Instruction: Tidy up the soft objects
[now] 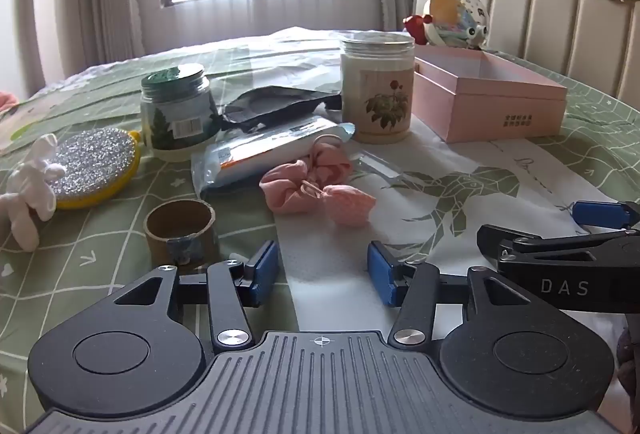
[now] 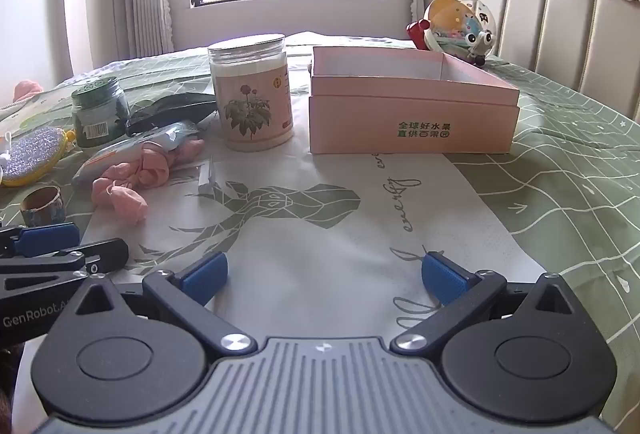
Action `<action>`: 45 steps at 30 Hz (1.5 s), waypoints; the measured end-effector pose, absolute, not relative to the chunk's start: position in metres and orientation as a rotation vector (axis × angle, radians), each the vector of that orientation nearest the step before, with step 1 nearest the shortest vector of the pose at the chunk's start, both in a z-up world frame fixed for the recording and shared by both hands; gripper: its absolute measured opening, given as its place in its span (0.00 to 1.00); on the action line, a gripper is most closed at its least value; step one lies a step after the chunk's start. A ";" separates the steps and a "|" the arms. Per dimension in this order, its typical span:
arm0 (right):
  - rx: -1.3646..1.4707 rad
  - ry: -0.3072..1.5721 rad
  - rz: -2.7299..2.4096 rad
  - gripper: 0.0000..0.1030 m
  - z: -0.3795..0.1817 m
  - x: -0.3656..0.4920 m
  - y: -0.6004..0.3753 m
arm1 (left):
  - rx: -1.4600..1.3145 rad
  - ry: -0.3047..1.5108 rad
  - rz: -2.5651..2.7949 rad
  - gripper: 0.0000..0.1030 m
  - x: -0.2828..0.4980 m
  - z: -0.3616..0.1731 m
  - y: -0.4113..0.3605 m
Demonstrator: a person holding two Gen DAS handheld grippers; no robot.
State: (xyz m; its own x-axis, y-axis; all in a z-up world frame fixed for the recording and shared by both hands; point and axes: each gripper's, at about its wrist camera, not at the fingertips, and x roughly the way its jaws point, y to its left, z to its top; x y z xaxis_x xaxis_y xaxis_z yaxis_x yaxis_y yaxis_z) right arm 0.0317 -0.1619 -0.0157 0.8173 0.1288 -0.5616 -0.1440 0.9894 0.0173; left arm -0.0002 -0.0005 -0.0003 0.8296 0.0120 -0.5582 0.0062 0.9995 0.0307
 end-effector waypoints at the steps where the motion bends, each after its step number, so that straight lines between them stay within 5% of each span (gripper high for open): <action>1: -0.025 0.596 0.146 1.00 -0.016 0.032 -0.162 | 0.030 0.593 0.003 0.54 0.000 0.000 0.000; 45: -0.024 0.599 0.147 1.00 -0.016 0.032 -0.161 | 0.018 0.592 0.005 0.54 0.000 0.000 0.002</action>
State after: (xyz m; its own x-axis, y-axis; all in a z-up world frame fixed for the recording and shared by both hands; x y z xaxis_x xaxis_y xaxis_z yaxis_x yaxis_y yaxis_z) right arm 0.0319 -0.1610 -0.0157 0.8159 0.1306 -0.5633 -0.1443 0.9893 0.0202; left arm 0.0003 0.0024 0.0001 0.8300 0.0097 -0.5577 0.0004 0.9998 0.0179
